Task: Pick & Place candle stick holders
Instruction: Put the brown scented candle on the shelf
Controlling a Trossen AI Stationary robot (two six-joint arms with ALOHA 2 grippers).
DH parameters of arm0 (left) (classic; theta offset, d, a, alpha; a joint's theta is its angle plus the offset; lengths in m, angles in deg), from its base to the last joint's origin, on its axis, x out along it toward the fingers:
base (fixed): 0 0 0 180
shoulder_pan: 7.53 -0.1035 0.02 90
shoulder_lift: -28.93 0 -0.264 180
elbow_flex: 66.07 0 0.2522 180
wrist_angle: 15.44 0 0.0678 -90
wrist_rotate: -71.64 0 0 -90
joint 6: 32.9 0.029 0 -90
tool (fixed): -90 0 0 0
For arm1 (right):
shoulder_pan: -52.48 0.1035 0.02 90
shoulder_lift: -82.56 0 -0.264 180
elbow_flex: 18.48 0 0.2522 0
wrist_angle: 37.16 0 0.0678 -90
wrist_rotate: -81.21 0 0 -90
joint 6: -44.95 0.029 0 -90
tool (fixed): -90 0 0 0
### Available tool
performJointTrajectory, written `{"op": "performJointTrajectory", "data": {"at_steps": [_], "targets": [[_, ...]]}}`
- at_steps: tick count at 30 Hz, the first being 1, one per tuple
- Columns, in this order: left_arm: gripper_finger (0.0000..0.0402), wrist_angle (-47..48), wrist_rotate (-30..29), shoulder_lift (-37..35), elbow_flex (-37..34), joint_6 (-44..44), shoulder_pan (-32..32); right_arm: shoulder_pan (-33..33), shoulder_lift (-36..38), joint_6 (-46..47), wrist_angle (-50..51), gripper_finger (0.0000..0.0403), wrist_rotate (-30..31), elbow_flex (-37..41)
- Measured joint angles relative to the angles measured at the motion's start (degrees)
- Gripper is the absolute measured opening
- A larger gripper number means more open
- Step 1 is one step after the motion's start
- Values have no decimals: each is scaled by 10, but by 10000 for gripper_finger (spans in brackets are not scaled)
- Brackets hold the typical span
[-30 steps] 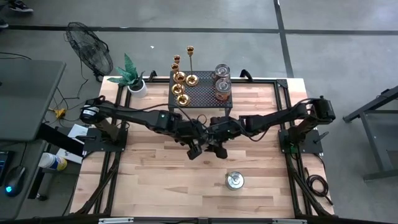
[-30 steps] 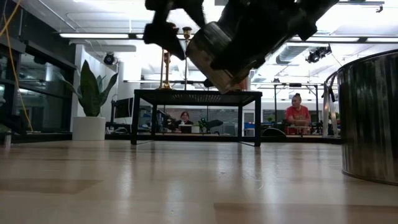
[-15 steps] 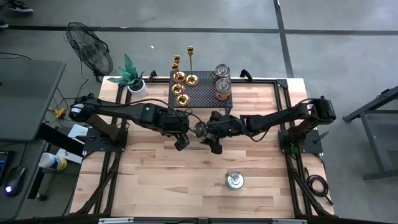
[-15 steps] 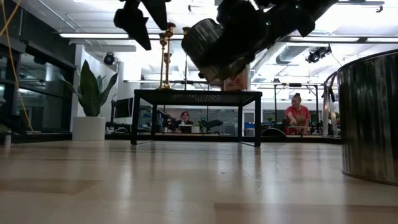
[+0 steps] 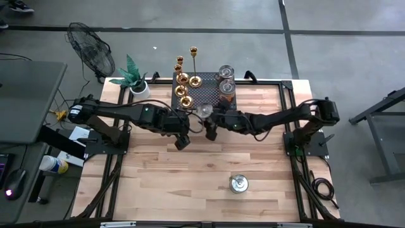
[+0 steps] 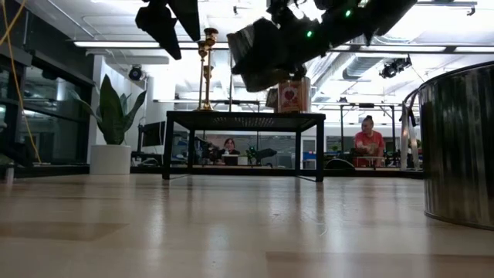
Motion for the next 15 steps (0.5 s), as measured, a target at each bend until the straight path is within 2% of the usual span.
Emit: {"op": "performJointTrajectory", "data": {"at_steps": [6, 15], "targets": [[374, 8, -2, 0, 0, 0, 0, -23, -39, 1, -72, 337, -2, 0], [374, 11, -2, 0, 0, -7, 0, -47, -76, 1, -159, 337, 26, 0]]}}
